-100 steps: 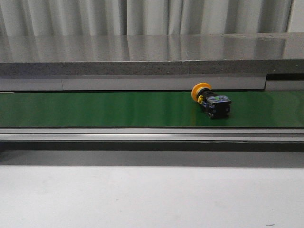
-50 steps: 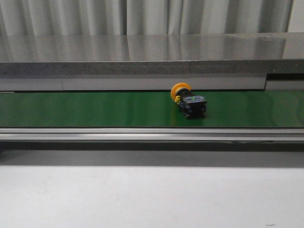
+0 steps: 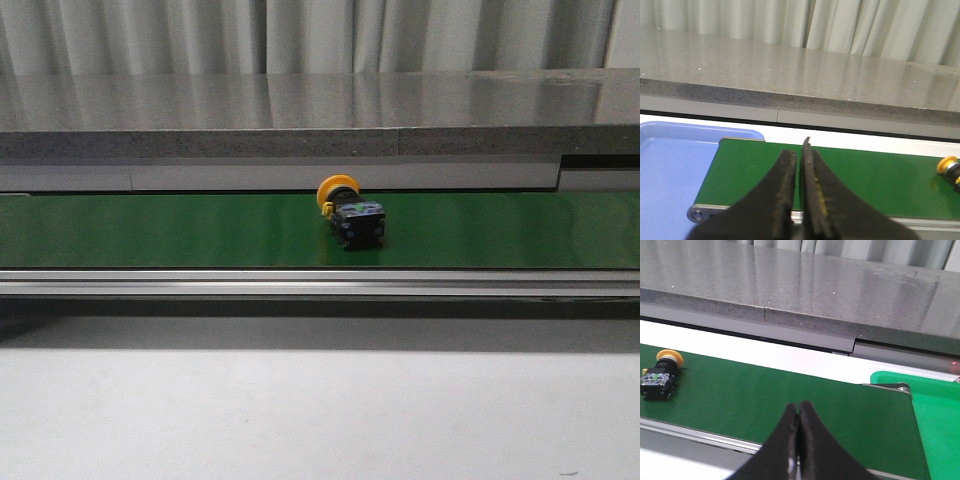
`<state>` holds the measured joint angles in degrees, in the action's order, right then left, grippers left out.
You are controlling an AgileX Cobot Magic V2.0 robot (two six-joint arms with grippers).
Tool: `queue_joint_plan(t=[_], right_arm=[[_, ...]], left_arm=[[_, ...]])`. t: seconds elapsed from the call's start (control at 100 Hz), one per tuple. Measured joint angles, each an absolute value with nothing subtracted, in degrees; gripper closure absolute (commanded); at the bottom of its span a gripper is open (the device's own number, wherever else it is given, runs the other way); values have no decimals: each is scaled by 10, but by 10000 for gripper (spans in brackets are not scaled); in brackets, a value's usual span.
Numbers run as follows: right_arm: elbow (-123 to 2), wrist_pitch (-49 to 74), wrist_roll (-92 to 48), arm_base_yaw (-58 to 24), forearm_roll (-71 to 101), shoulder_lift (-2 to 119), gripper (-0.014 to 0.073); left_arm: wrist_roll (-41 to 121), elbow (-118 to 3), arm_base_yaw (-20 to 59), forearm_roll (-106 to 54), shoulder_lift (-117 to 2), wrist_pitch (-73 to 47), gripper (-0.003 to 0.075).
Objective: Move button from right to left
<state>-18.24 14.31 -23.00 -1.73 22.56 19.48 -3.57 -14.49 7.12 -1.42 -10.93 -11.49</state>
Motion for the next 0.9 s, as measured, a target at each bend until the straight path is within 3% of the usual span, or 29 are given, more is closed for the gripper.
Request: queue_joint_plan(t=[0.51, 0.82, 0.9], right_arm=[[-182, 143, -230, -17, 226, 195, 661], [-182, 143, -230, -17, 226, 195, 661], [-182, 143, -230, -17, 226, 195, 661]], left_arm=[[-36, -481, 71, -7, -500, -379, 715], [-36, -544, 71, 4, -655, -419, 714], [-31, -546, 71, 5, -675, -419, 682]])
